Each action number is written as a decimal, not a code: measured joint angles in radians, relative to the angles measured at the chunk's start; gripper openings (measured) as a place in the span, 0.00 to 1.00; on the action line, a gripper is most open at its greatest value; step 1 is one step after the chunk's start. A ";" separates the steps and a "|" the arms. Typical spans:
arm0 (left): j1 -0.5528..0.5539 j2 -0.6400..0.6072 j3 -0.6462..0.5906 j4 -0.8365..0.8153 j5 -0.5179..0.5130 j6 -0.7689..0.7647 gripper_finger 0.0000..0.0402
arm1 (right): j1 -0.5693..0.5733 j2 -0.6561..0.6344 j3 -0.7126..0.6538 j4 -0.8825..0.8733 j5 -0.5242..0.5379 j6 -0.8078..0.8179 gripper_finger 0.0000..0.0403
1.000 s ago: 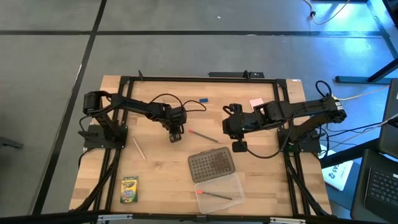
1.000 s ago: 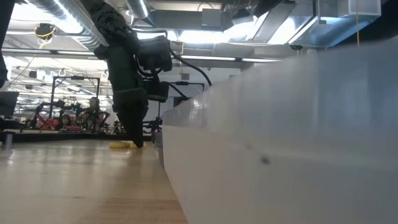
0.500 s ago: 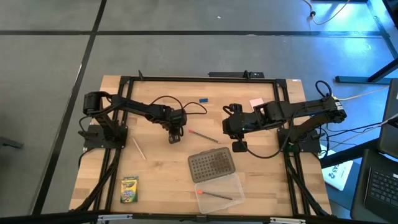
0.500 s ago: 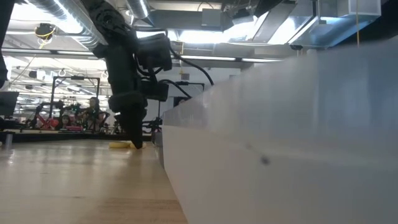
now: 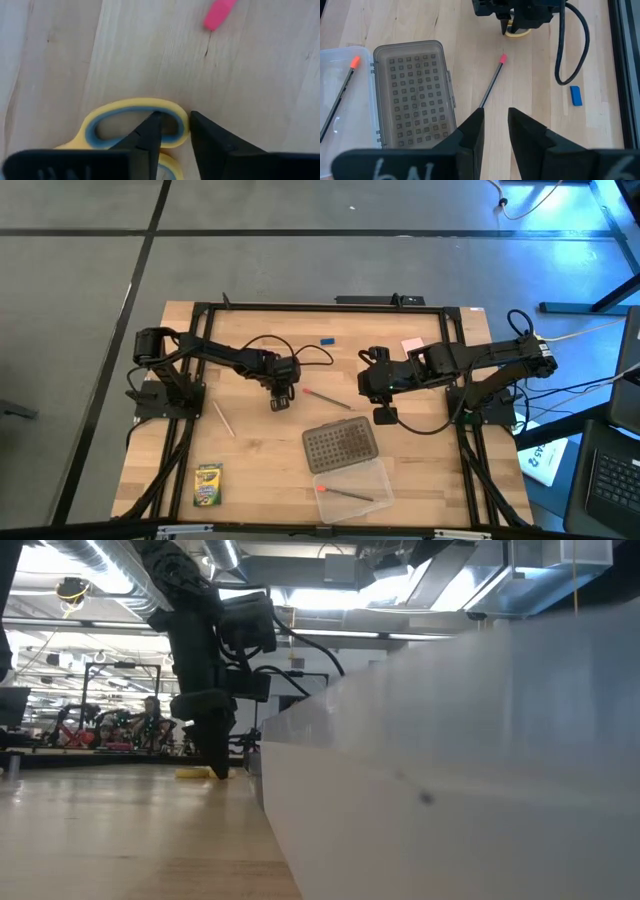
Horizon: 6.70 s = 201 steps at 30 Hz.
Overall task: Pack school essentials
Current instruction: Put the yellow scissors into the supply box
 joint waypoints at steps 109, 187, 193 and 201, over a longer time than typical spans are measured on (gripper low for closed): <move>-0.291 -0.078 0.047 0.032 0.009 -0.159 0.00 | 0.000 -0.108 0.001 -0.023 -0.026 0.002 0.22; -0.304 0.045 0.045 0.143 -0.042 -0.191 0.04 | 0.000 -0.108 0.000 -0.031 -0.026 0.001 0.22; -0.303 0.016 0.042 0.109 -0.045 -0.191 0.04 | 0.000 -0.108 0.000 -0.031 -0.026 0.001 0.22; -0.303 -0.007 0.044 0.090 -0.048 -0.191 0.05 | 0.000 -0.108 0.000 -0.032 -0.026 0.001 0.22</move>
